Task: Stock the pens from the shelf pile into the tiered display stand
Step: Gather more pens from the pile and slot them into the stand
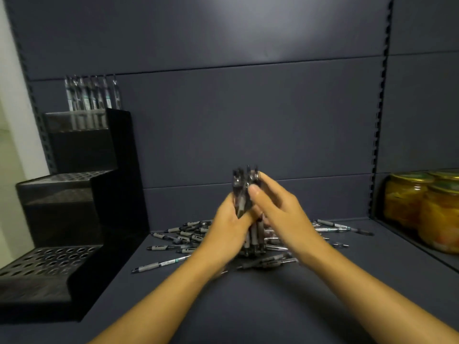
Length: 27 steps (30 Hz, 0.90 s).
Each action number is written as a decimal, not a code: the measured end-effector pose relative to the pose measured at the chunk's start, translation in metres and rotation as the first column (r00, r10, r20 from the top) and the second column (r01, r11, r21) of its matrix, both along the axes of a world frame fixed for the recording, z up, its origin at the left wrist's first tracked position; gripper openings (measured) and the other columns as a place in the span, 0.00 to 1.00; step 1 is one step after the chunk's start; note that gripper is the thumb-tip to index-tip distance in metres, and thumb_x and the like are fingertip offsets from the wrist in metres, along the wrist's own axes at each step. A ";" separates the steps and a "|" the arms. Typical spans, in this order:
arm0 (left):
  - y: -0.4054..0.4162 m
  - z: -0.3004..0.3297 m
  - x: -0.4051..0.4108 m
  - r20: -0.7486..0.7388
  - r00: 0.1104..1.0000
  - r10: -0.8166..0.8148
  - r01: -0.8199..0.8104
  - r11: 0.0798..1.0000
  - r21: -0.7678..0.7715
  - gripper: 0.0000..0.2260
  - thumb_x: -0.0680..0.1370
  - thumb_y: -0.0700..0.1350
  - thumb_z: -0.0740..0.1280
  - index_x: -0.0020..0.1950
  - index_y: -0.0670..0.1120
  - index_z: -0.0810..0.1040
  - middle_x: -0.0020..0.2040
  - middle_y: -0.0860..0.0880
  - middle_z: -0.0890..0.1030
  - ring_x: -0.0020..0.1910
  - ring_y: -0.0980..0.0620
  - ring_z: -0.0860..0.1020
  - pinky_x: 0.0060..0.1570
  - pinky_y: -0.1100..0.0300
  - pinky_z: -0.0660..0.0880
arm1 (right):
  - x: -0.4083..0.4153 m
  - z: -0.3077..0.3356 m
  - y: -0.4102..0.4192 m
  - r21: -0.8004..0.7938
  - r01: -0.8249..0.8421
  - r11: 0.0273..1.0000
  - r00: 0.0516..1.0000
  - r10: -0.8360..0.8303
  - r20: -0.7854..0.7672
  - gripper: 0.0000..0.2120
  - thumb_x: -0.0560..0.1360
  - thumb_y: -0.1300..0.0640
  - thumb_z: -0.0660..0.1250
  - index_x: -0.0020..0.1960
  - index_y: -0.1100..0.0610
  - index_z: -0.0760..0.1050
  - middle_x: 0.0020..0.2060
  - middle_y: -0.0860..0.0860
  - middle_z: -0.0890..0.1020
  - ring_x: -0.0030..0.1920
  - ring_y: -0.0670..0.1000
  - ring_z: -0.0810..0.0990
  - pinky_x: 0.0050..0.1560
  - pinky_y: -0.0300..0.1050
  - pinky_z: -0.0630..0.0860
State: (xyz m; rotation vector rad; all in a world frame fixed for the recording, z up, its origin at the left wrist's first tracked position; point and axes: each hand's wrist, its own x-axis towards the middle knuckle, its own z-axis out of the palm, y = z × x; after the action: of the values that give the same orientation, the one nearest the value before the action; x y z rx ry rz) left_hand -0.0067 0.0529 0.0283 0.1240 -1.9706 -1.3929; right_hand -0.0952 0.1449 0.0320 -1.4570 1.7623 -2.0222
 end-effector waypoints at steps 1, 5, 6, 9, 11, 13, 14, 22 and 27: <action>-0.001 0.013 0.007 -0.014 1.000 -0.027 0.027 1.000 0.016 0.10 0.80 0.41 0.66 0.62 0.46 0.77 0.51 0.49 0.86 0.48 0.54 0.84 0.45 0.64 0.79 | 0.000 0.012 0.001 -0.008 -0.027 1.000 1.000 0.027 0.003 0.21 0.76 0.42 0.65 0.68 0.42 0.74 0.53 0.41 0.85 0.54 0.40 0.82 0.52 0.43 0.79; -0.007 0.059 0.029 -0.078 0.993 -0.091 0.102 0.983 0.154 0.09 0.81 0.40 0.64 0.61 0.44 0.77 0.48 0.44 0.86 0.43 0.47 0.85 0.37 0.56 0.82 | -0.001 0.055 -0.004 -0.036 -0.053 0.998 0.997 0.051 -0.050 0.11 0.80 0.54 0.65 0.61 0.53 0.81 0.48 0.51 0.86 0.49 0.50 0.85 0.42 0.41 0.79; -0.011 0.069 0.033 -0.081 0.994 -0.077 0.089 0.984 0.154 0.10 0.81 0.41 0.64 0.62 0.44 0.77 0.48 0.44 0.86 0.44 0.46 0.86 0.37 0.55 0.82 | 0.001 0.064 -0.008 -0.043 -0.054 0.998 0.996 0.050 -0.075 0.09 0.80 0.56 0.66 0.57 0.52 0.82 0.48 0.50 0.86 0.48 0.50 0.86 0.41 0.41 0.80; -0.026 0.094 0.048 -0.076 0.996 -0.040 0.049 0.991 0.128 0.11 0.81 0.42 0.64 0.64 0.45 0.76 0.51 0.43 0.86 0.48 0.43 0.86 0.40 0.53 0.82 | 0.011 0.090 -0.023 -0.076 -0.082 0.994 0.993 0.075 -0.096 0.06 0.78 0.58 0.68 0.54 0.54 0.82 0.43 0.49 0.86 0.43 0.46 0.86 0.40 0.41 0.81; -0.038 0.105 0.060 -0.078 0.997 -0.017 0.025 0.994 0.106 0.12 0.81 0.42 0.64 0.65 0.45 0.76 0.53 0.43 0.86 0.49 0.43 0.85 0.43 0.51 0.83 | 0.020 0.104 -0.037 -0.085 -0.077 0.993 0.990 0.067 -0.124 0.08 0.78 0.57 0.69 0.55 0.55 0.82 0.42 0.47 0.86 0.41 0.44 0.86 0.40 0.42 0.81; -0.052 0.113 0.075 -0.069 0.998 0.013 -0.009 0.998 0.065 0.13 0.81 0.43 0.64 0.67 0.46 0.75 0.56 0.44 0.85 0.50 0.44 0.85 0.45 0.49 0.83 | 0.031 0.115 -0.054 -0.072 -0.067 0.995 0.984 0.054 -0.168 0.09 0.77 0.56 0.70 0.56 0.55 0.83 0.44 0.49 0.87 0.44 0.47 0.86 0.45 0.49 0.84; -0.061 0.116 0.083 -0.072 0.997 0.025 -0.021 0.999 0.045 0.14 0.82 0.44 0.64 0.67 0.46 0.75 0.57 0.44 0.84 0.51 0.45 0.85 0.46 0.49 0.83 | 0.039 0.120 -0.063 -0.072 -0.073 0.995 0.981 0.058 -0.183 0.09 0.77 0.56 0.71 0.56 0.55 0.83 0.45 0.50 0.87 0.45 0.49 0.86 0.46 0.53 0.84; -0.142 0.131 0.133 -0.087 0.996 0.030 -0.033 0.999 -0.036 0.14 0.82 0.46 0.62 0.67 0.46 0.75 0.55 0.46 0.85 0.51 0.49 0.85 0.46 0.53 0.83 | 0.086 0.141 -0.148 -0.087 -0.017 0.996 0.970 -0.004 -0.242 0.07 0.73 0.48 0.73 0.49 0.47 0.84 0.43 0.49 0.87 0.46 0.51 0.86 0.50 0.56 0.83; -0.197 0.144 0.168 -0.121 0.993 -0.001 -0.001 1.000 -0.021 0.09 0.82 0.45 0.62 0.60 0.48 0.78 0.50 0.46 0.86 0.49 0.48 0.86 0.46 0.53 0.83 | 0.123 0.157 -0.194 -0.088 0.043 0.995 0.955 -0.067 -0.288 0.08 0.76 0.53 0.72 0.54 0.55 0.84 0.43 0.50 0.87 0.44 0.49 0.86 0.41 0.45 0.83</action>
State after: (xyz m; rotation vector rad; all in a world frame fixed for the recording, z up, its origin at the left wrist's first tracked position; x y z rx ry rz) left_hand 0.1613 -0.1444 0.1727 0.0291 -1.8842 -1.3477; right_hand 0.0275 -0.0496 0.1886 -1.8331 1.8615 -2.0134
